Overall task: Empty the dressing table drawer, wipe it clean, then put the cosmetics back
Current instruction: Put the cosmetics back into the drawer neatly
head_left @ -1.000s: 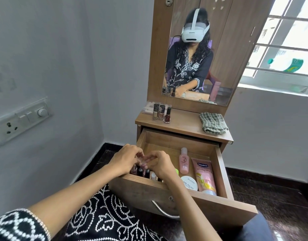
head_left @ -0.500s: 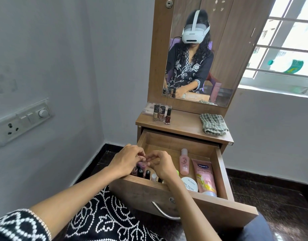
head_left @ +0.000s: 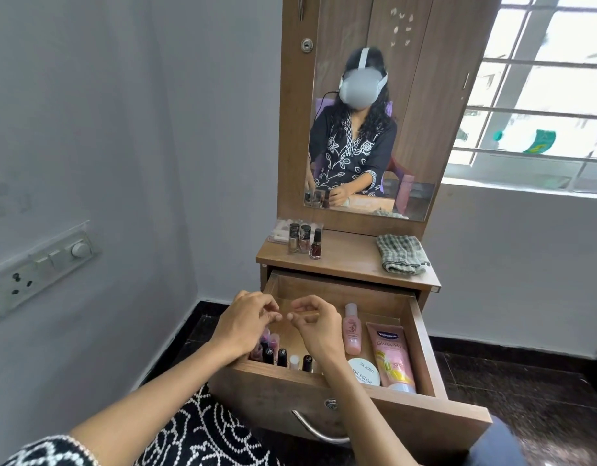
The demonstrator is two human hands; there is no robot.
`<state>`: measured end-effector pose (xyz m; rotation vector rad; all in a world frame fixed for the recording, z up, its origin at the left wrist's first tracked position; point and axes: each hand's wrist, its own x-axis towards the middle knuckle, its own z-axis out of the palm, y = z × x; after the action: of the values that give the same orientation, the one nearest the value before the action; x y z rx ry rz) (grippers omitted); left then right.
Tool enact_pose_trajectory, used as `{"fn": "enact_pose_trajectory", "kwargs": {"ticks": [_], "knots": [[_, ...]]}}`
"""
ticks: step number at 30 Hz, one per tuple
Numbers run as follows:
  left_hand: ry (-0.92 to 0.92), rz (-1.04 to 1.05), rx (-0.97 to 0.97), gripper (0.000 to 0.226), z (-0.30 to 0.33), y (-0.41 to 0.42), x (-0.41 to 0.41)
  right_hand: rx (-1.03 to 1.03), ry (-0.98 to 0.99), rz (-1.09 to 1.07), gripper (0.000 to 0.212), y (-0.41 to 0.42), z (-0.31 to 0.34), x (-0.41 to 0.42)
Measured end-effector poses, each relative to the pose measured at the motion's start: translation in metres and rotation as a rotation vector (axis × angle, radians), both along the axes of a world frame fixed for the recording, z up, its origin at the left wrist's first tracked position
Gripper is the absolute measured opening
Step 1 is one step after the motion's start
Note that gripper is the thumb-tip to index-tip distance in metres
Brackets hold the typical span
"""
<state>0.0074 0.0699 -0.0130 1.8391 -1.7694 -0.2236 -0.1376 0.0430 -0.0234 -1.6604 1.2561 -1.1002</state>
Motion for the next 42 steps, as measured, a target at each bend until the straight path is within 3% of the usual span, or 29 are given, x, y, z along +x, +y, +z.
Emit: {"fn": "enact_pose_trajectory", "kwargs": {"ticks": [5,8,13,17,21,24,28,34,42], "knots": [[0.103,-0.001,-0.049,0.012,0.016,-0.013,-0.005,-0.042,-0.08,-0.09,0.018,-0.008,0.01,-0.002],[0.209,0.014,-0.102,0.005,0.033,-0.031,-0.006,-0.147,-0.008,-0.12,0.02,-0.026,0.027,0.0],[0.222,0.059,-0.174,0.015,0.066,-0.077,-0.005,-0.369,0.216,-0.131,0.027,-0.071,0.078,0.011],[0.082,0.086,-0.18,0.033,0.08,-0.12,0.001,-0.475,0.44,-0.118,0.039,-0.107,0.102,0.024],[-0.028,0.04,-0.037,0.067,0.081,-0.15,0.01,-0.459,0.833,-0.027,0.04,-0.134,0.111,0.035],[-0.049,-0.034,0.112,0.075,0.077,-0.164,0.015,-0.388,0.989,0.01,0.039,-0.141,0.11,0.039],[0.038,-0.077,0.12,0.058,0.073,-0.161,0.01,-0.411,1.01,-0.023,0.033,-0.139,0.105,0.039],[0.055,0.058,0.042,0.027,0.068,-0.159,0.001,-0.448,1.016,-0.033,0.031,-0.132,0.109,0.04],[0.229,0.044,-0.006,0.029,0.076,-0.141,0.001,-0.425,0.836,0.008,0.022,-0.113,0.115,0.032]]}}
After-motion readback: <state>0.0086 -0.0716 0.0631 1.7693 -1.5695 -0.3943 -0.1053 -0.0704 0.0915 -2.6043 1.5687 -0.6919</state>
